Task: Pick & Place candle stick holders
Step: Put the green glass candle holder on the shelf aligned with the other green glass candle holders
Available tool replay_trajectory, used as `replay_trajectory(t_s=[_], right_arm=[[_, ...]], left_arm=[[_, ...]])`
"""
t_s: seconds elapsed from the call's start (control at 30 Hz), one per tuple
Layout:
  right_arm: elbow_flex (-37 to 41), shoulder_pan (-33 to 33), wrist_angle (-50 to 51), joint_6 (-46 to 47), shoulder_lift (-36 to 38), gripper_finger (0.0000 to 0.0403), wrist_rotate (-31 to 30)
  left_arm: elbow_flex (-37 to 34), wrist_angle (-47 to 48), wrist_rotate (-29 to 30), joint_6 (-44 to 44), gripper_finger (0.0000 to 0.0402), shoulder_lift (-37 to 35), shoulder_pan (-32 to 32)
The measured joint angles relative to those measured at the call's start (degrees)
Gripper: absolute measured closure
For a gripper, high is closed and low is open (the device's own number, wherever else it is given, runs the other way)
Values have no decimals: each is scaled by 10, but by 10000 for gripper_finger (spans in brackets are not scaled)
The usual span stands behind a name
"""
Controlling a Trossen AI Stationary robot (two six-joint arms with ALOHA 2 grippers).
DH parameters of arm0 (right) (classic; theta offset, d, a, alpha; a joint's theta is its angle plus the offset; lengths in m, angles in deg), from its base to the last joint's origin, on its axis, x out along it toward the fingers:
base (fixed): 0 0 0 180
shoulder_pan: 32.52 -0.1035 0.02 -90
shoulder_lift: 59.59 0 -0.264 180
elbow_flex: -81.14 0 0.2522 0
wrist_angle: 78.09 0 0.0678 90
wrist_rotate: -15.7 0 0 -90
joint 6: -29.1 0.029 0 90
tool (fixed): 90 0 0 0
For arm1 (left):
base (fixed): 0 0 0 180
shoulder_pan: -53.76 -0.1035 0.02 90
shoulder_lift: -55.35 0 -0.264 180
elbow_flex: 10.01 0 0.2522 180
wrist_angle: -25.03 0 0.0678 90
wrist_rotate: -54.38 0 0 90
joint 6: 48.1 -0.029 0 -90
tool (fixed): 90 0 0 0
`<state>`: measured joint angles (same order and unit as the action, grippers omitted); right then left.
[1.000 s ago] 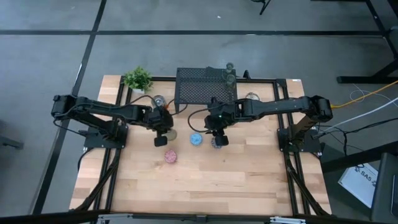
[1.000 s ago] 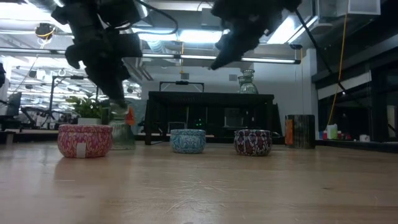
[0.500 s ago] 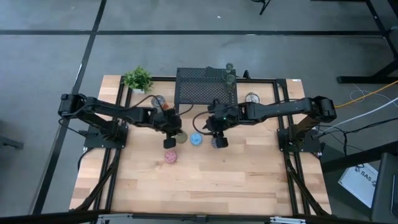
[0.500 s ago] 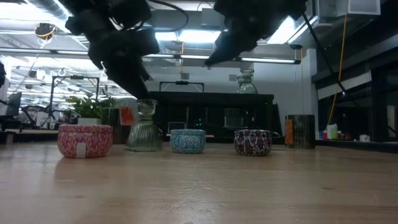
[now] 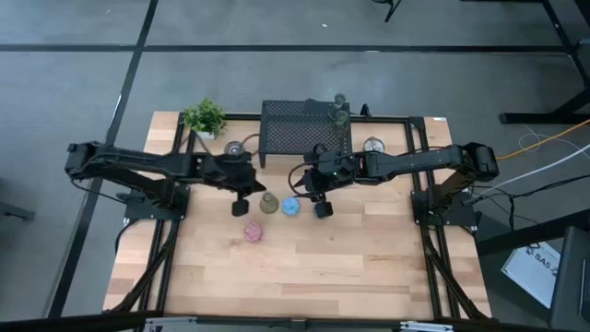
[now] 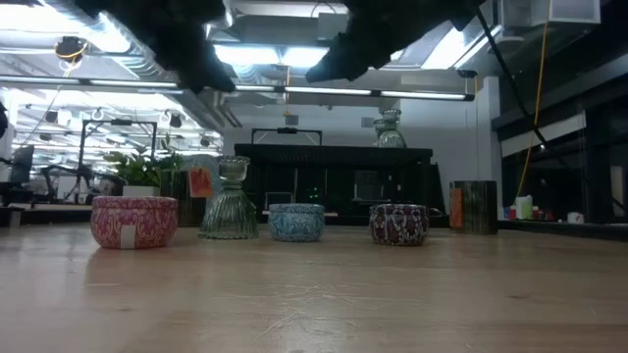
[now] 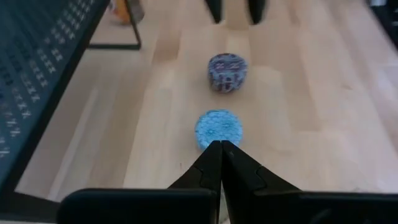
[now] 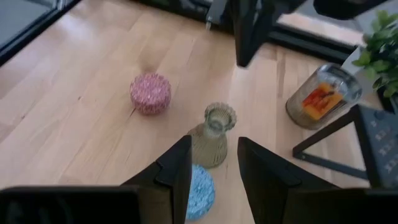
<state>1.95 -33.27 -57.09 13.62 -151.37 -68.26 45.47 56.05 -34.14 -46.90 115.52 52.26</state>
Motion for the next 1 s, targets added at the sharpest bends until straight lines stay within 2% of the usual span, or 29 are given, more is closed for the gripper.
replay_trajectory(t_s=[0.1,0.23,0.33,0.47,0.63,0.73,0.8,0.9,1.0], right_arm=[[0,-2,-24,-16,-6,269,0],[-3,-2,-56,-17,-22,269,-5],[-26,-2,-57,-7,-45,269,-28],[-57,-2,-39,-21,-76,269,-30],[-79,-2,-34,-33,-112,269,-28],[-88,-3,-32,-34,-135,269,-29],[-91,-3,-29,-37,-144,269,-29],[-93,-5,-32,-49,-150,269,-29],[-93,-5,-29,-49,-152,269,-29]], left_arm=[[-31,-24,-26,-10,400,-49,0],[-94,-106,-62,-15,400,-111,0],[-144,-158,-62,-1,400,-148,0],[-197,-216,-62,29,400,-187,0],[-234,-236,-62,57,400,-224,0],[-255,-229,-50,107,400,-228,0],[-263,-218,-13,134,400,-219,0],[-265,-189,31,160,400,-188,0],[-265,-192,31,176,400,-144,0]])
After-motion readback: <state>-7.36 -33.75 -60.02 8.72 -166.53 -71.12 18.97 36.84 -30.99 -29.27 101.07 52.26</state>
